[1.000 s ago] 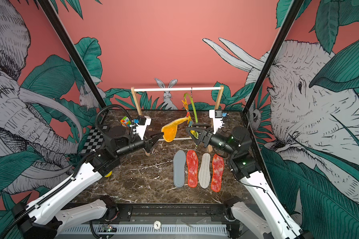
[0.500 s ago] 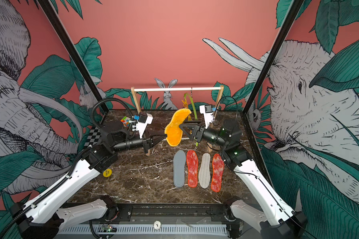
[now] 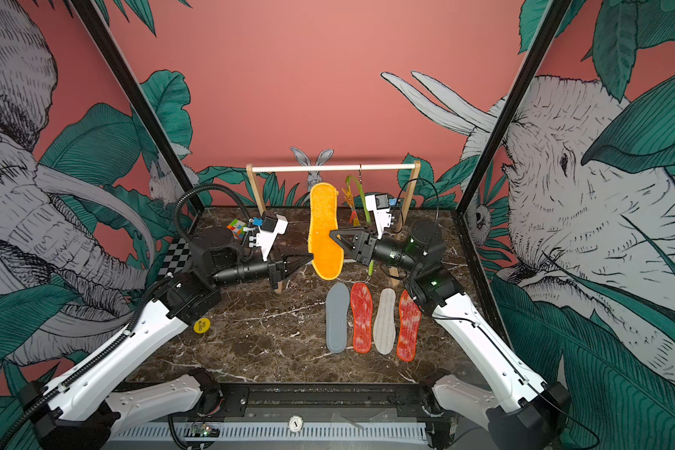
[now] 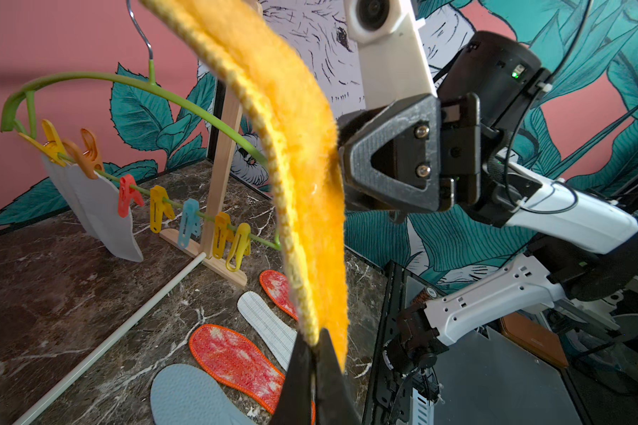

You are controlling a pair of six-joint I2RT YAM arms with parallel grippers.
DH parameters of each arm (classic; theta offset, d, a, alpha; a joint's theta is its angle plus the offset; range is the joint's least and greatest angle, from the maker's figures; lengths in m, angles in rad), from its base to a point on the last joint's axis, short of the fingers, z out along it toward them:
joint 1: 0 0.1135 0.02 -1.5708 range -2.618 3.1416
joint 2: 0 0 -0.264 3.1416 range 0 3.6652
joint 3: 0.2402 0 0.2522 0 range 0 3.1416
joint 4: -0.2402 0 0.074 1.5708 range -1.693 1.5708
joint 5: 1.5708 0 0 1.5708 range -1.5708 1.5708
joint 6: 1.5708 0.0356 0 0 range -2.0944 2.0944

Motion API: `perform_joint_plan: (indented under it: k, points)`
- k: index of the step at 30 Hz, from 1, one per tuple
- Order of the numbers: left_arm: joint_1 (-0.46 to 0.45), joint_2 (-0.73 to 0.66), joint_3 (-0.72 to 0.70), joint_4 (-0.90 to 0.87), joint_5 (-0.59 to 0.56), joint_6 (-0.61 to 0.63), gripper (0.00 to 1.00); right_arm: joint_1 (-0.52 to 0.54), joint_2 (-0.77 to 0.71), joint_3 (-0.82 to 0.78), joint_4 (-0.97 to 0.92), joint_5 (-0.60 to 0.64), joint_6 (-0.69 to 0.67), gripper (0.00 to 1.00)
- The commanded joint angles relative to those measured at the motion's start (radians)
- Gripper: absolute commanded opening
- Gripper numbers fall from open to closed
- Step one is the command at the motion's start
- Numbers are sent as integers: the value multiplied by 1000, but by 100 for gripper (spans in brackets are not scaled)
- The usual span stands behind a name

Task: Take the shoe insoles off the hanger
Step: Place the insole at the center of the board.

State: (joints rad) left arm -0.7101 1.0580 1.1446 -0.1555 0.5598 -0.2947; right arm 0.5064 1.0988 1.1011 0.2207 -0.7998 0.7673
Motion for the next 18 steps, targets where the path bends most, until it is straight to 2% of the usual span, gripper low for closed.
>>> perform_joint_plan:
  k: [1,4,5,9,11,14,18]
  points:
    - [3,-39,-15,-21,-49,26,0,11,1,28,54,6,8,17]
    - [3,-66,-35,-53,-127,45,0,19,12,28,53,20,21,9]
    - [3,-79,-46,-60,-161,47,8,25,16,26,49,27,23,7]
    - [3,-126,-80,-109,-311,60,77,58,37,29,4,66,3,0]
    - [3,-144,-95,-138,-391,60,98,75,46,27,-18,90,-4,0]
    - [3,-171,-129,-192,-565,51,99,105,54,15,-52,147,-14,0]
    - [3,-230,-248,-219,-830,-14,99,164,63,-3,-117,243,-36,0]
